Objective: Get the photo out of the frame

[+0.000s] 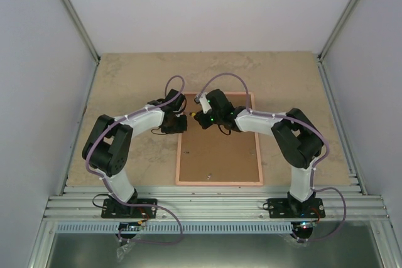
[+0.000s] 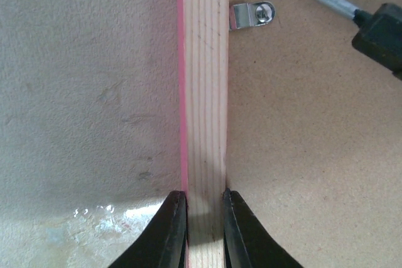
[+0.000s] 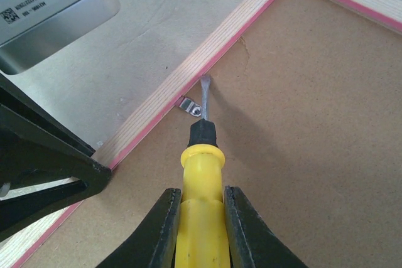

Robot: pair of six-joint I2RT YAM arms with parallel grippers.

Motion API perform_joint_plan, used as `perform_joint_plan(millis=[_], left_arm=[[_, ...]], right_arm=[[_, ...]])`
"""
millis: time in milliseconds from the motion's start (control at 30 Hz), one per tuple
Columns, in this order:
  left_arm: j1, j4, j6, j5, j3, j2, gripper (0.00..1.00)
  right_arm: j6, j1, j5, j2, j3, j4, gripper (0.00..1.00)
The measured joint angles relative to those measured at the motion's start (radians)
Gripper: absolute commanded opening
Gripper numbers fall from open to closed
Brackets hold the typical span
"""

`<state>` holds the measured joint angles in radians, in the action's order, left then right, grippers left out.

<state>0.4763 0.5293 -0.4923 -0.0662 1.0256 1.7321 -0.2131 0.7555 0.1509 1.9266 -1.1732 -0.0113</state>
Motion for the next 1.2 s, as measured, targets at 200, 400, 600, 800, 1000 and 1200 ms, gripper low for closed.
perform_joint_plan(millis=[200, 400, 600, 800, 1000, 1200], left_arm=[[0.000, 0.000, -0.002, 0.000, 0.000, 0.000, 0.08], [0.000, 0.000, -0.002, 0.000, 0.000, 0.000, 0.08], [0.000, 0.000, -0.002, 0.001, 0.000, 0.000, 0.08], [0.000, 0.000, -0.002, 0.002, 0.000, 0.000, 0.08], [0.001, 0.000, -0.003, 0.003, -0.001, 0.000, 0.08], [0.001, 0.002, -0.003, 0.004, -0.001, 0.000, 0.08]], right_arm=[[0.008, -0.003, 0.017, 0.002, -0.009, 0.018, 0.00], [0.024, -0.007, 0.038, 0.002, -0.021, 0.048, 0.00], [0.050, -0.007, 0.047, 0.002, -0.037, 0.081, 0.00], [0.078, -0.007, 0.056, 0.002, -0.060, 0.130, 0.01], [0.108, -0.005, 0.066, 0.002, -0.078, 0.172, 0.00], [0.127, -0.001, 0.069, 0.002, -0.100, 0.213, 0.00]])
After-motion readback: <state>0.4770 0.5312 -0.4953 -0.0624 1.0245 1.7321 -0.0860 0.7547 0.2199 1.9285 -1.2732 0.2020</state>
